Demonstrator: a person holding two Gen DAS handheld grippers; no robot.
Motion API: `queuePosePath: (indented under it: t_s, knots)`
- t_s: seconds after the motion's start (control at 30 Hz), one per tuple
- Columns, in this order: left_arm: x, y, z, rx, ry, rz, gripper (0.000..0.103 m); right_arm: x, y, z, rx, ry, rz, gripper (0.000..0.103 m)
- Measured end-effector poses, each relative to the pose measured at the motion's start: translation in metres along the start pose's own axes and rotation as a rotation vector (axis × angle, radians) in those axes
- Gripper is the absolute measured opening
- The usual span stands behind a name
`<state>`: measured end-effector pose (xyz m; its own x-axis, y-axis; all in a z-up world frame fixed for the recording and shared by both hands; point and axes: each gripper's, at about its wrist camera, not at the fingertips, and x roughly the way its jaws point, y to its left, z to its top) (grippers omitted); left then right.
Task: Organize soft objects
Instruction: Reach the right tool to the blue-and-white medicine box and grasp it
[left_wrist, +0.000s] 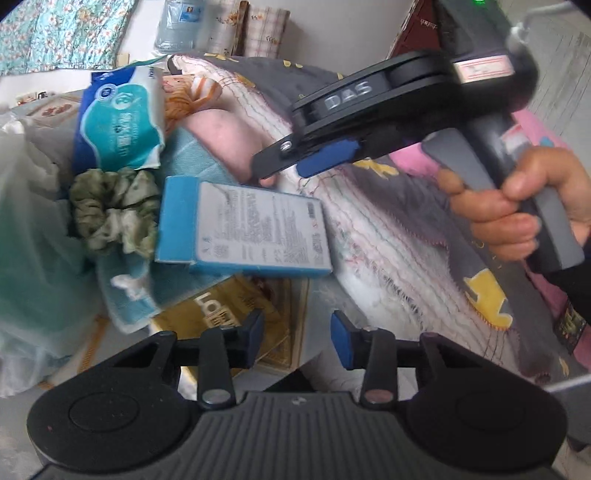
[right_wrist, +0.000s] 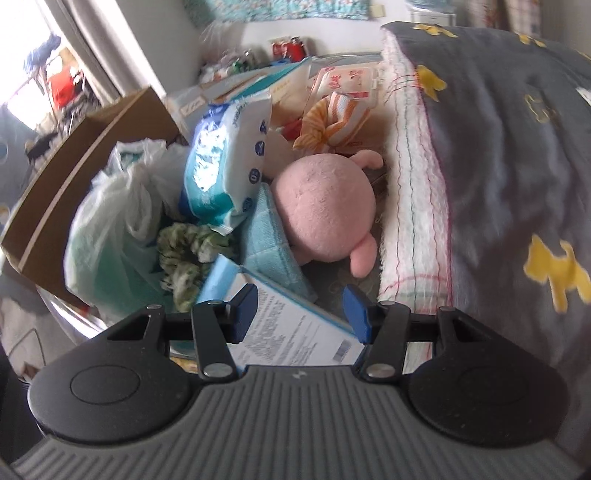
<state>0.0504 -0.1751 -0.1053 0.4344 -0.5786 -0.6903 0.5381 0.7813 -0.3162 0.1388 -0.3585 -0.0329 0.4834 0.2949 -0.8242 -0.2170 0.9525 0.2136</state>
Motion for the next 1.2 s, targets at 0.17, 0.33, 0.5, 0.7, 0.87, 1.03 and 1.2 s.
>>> queuePosePath:
  t_s: [0.17,0.33,0.5,0.7,0.87,1.03,1.2]
  knots:
    - [0.014,-0.005,0.007,-0.004,-0.017,-0.014,0.04,0.013,-0.012,0.006,-0.003,0.028,0.01,0.051]
    - [0.011,-0.008,0.003,0.035,-0.033,0.011,0.039,0.02,-0.013,0.006,-0.008,0.036,0.038,0.052]
    - [-0.006,-0.014,0.003,0.056,-0.089,0.009,0.039,0.025,-0.016,0.009,0.007,0.044,0.052,0.052]
    - [-0.019,-0.02,-0.009,0.095,-0.058,-0.032,0.04,0.022,-0.012,0.008,-0.001,0.042,0.069,0.052]
    - [-0.002,-0.011,-0.025,0.106,0.032,0.042,0.036,0.027,-0.005,0.004,-0.009,0.057,0.063,0.052]
    - [0.004,0.012,-0.023,0.031,0.051,0.04,0.028,0.028,-0.003,0.003,-0.007,0.068,0.06,0.052]
    - [-0.001,0.012,-0.021,0.008,0.045,0.011,0.033,0.03,-0.003,0.003,-0.013,0.108,0.074,0.053]
